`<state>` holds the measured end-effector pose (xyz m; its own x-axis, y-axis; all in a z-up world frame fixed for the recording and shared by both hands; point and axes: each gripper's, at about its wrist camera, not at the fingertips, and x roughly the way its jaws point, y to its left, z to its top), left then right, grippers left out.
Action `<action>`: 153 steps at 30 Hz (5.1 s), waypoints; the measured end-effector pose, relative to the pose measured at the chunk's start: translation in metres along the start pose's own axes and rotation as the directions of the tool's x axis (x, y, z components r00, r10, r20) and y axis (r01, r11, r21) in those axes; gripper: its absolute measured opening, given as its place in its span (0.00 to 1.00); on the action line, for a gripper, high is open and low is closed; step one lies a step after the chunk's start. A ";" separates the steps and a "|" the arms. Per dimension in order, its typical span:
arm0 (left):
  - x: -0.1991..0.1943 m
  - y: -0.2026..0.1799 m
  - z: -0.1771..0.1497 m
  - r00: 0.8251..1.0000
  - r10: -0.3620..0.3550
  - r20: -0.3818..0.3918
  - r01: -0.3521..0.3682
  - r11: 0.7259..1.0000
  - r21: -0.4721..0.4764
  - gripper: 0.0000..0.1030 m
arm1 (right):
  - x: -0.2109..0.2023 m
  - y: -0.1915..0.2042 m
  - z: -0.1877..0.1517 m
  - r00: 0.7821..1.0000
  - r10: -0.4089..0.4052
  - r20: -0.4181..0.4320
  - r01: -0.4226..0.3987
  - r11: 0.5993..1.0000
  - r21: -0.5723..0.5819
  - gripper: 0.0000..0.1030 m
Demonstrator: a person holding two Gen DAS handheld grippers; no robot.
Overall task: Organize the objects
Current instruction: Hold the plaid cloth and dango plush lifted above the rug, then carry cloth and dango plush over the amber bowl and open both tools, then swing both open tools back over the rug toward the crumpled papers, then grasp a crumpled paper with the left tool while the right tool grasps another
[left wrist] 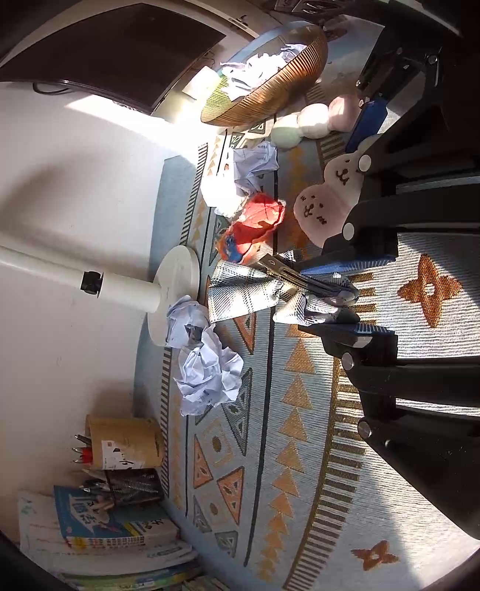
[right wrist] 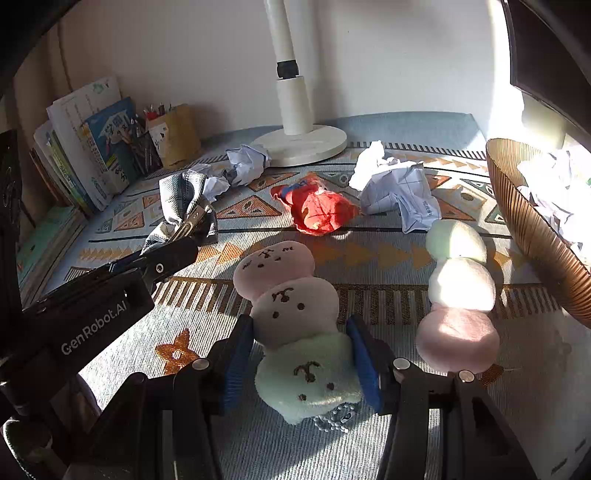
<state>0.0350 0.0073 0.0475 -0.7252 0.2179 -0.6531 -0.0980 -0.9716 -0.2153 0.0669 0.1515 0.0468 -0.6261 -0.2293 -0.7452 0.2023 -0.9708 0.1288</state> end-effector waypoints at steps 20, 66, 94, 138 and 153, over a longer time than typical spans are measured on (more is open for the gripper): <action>-0.002 -0.004 -0.001 1.000 0.013 0.012 -0.013 1.000 0.012 0.20 | -0.003 0.002 0.000 1.000 0.001 0.002 -0.001 1.000 0.007 0.50; 0.004 -0.157 0.092 0.941 -0.338 -0.026 0.337 0.926 0.173 0.20 | -0.164 -0.220 0.051 0.895 -0.258 0.364 0.011 0.829 0.559 0.42; 0.104 -0.264 0.097 0.992 -0.119 -0.050 0.129 0.927 0.353 0.71 | -0.149 -0.248 0.031 0.934 -0.250 0.254 0.098 0.866 0.490 0.52; -0.013 0.068 0.007 0.999 0.023 0.041 -0.018 0.991 -0.129 0.71 | 0.015 0.014 0.019 0.999 0.039 0.028 -0.040 0.999 0.034 0.39; 0.069 0.086 0.099 0.964 -0.167 -0.208 0.173 0.985 0.009 0.73 | 0.063 0.033 0.167 0.970 0.239 -0.039 -0.220 0.937 0.272 0.73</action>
<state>-0.0912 -0.0705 0.0552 -0.5408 0.3918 -0.7443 -0.2284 -0.9200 -0.3184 -0.0919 0.0936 0.1134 -0.5295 -0.4517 -0.7181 0.1225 -0.8783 0.4621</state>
